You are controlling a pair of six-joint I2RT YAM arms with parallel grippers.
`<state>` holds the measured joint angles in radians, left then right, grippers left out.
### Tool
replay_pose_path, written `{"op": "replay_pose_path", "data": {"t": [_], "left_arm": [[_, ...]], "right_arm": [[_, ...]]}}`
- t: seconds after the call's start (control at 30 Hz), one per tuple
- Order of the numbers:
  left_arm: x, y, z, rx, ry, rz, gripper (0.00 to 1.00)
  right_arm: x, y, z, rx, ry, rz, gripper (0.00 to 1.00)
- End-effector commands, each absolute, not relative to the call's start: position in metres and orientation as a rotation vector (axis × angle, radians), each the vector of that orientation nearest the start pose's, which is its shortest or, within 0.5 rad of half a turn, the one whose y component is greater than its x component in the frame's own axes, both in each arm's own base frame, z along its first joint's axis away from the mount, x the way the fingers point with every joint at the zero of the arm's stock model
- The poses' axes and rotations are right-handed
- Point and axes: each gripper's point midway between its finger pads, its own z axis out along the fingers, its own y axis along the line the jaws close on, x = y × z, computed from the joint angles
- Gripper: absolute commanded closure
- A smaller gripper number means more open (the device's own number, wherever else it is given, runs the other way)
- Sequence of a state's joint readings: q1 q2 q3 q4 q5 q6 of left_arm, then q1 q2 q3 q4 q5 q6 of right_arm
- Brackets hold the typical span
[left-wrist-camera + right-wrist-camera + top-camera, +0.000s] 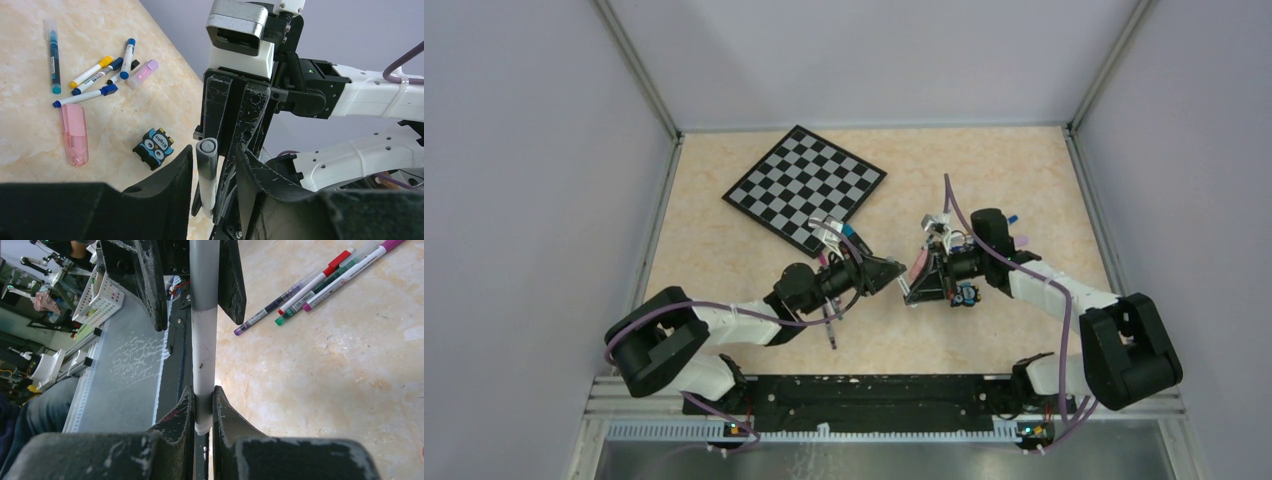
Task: Open the pen caps
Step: Open the pen cap from the pen.
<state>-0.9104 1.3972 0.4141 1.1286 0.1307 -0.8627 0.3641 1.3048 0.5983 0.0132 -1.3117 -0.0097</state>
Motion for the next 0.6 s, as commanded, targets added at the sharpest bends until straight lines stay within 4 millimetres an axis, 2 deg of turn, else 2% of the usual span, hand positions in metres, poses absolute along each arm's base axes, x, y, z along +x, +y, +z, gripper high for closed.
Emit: {"op": "replay_pose_path", "data": {"t": [0.0,0.1,0.27,0.4,0.57], "left_arm": [[0.21,-0.353,0.245,0.15,1.489,-1.548,0.61],[0.21,-0.352,0.247,0.144,1.485,-1.549,0.65],[0.21,-0.353,0.247,0.145,1.482,-1.562,0.78],[0.213,-0.349,0.25,0.126,1.467,-1.546,1.0],[0.235,-0.325,0.271,0.037,1.38,-1.451,1.0]], "right_arm": [[0.169,0.251,0.161,-1.143,1.698,1.644,1.0],[0.169,0.251,0.161,-1.146,1.694,1.643,1.0],[0.169,0.251,0.16,-1.146,1.7,1.645,1.0],[0.168,0.252,0.158,-1.148,1.704,1.648,1.0],[0.162,0.254,0.157,-1.153,1.704,1.695,1.0]]}}
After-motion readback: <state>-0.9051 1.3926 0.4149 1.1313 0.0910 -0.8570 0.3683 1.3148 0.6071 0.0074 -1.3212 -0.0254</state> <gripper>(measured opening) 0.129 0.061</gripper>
